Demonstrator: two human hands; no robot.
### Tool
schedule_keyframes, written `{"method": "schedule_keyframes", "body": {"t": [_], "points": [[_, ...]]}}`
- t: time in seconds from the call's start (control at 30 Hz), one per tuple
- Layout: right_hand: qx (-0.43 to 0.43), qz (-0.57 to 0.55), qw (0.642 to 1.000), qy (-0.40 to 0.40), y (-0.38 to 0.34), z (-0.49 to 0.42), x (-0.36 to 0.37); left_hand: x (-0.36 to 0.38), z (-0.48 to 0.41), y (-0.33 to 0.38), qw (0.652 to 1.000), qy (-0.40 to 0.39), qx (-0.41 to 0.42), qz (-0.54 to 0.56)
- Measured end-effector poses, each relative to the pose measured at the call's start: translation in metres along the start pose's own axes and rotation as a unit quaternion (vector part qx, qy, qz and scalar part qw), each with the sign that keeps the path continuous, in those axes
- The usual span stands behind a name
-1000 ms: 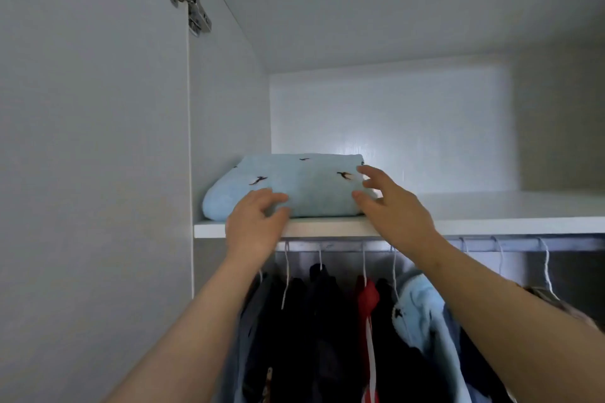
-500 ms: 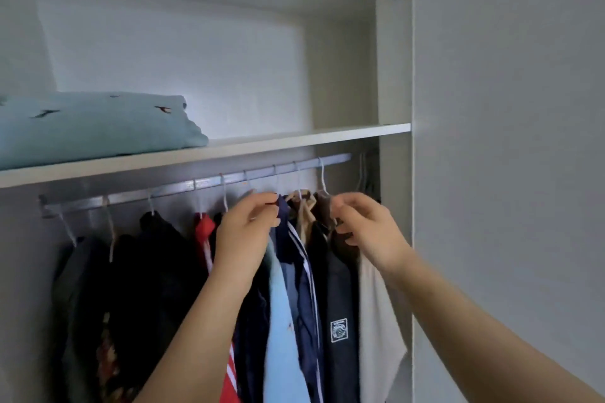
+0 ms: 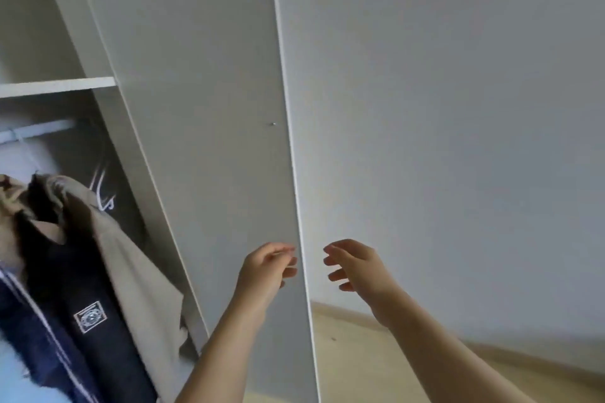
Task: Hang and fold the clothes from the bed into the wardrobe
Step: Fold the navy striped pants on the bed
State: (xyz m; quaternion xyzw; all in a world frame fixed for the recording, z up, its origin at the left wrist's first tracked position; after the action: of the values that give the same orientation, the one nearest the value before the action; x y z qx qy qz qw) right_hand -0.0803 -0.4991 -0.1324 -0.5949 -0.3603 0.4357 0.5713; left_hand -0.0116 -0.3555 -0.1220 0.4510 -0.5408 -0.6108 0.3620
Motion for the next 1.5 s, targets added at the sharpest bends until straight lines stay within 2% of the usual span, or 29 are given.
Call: {"method": "schedule_keyframes", "body": {"t": [0.2, 0.33, 0.47, 0.57, 0.77, 1.03, 1.1, 1.13, 1.17, 1.3, 1.37, 1.43, 1.5], "points": [[0.091, -0.055, 0.986, 0.131, 0.084, 0.065, -0.155, 0.178, 0.036, -0.021, 0.990, -0.128, -0.059, 0.015], [0.151, -0.089, 0.950, 0.257, 0.154, 0.138, -0.266, 0.303, 0.075, -0.051, 0.963, -0.238, -0.123, -0.004], [0.213, -0.151, 0.892, 0.369, 0.212, 0.202, -0.338, 0.408, 0.109, -0.078, 0.926, -0.336, -0.167, -0.038], [0.248, -0.194, 0.850, 0.422, 0.242, 0.242, -0.377, 0.474, 0.130, -0.094, 0.895, -0.397, -0.191, -0.069], [0.287, -0.237, 0.751, 0.546, 0.290, 0.315, -0.466, 0.616, 0.170, -0.110, 0.829, -0.509, -0.198, -0.119], [0.261, -0.304, 0.617, 0.677, 0.312, 0.375, -0.561, 0.790, 0.241, -0.098, 0.699, -0.672, -0.139, -0.204], [0.261, -0.324, 0.581, 0.699, 0.317, 0.395, -0.570, 0.818, 0.267, -0.100, 0.654, -0.708, -0.122, -0.237], [0.261, -0.339, 0.547, 0.719, 0.324, 0.417, -0.572, 0.837, 0.292, -0.103, 0.619, -0.733, -0.113, -0.257], [0.264, -0.345, 0.534, 0.725, 0.324, 0.423, -0.571, 0.841, 0.299, -0.104, 0.608, -0.740, -0.113, -0.263], [0.250, -0.381, 0.437, 0.776, 0.337, 0.485, -0.567, 0.871, 0.365, -0.118, 0.540, -0.779, -0.105, -0.300], [0.241, -0.401, 0.400, 0.788, 0.340, 0.510, -0.565, 0.878, 0.396, -0.121, 0.514, -0.790, -0.109, -0.316], [0.228, -0.410, 0.368, 0.802, 0.344, 0.542, -0.568, 0.886, 0.438, -0.123, 0.483, -0.806, -0.102, -0.326], [0.217, -0.410, 0.353, 0.813, 0.346, 0.575, -0.579, 0.897, 0.481, -0.123, 0.464, -0.817, -0.100, -0.326]]}}
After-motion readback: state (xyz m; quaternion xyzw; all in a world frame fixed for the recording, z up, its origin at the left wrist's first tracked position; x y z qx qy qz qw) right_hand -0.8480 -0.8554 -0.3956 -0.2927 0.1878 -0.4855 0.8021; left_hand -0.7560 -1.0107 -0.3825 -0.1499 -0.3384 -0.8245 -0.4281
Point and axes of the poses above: each hand's wrist, its own z-axis away from the middle knuckle, its own x-axis out of the palm, y = z × x, the point moved 4 cm from there along -z, towards the middle knuckle, and after that the axes turned 3 degrees about -y, right-handed, at the moved point
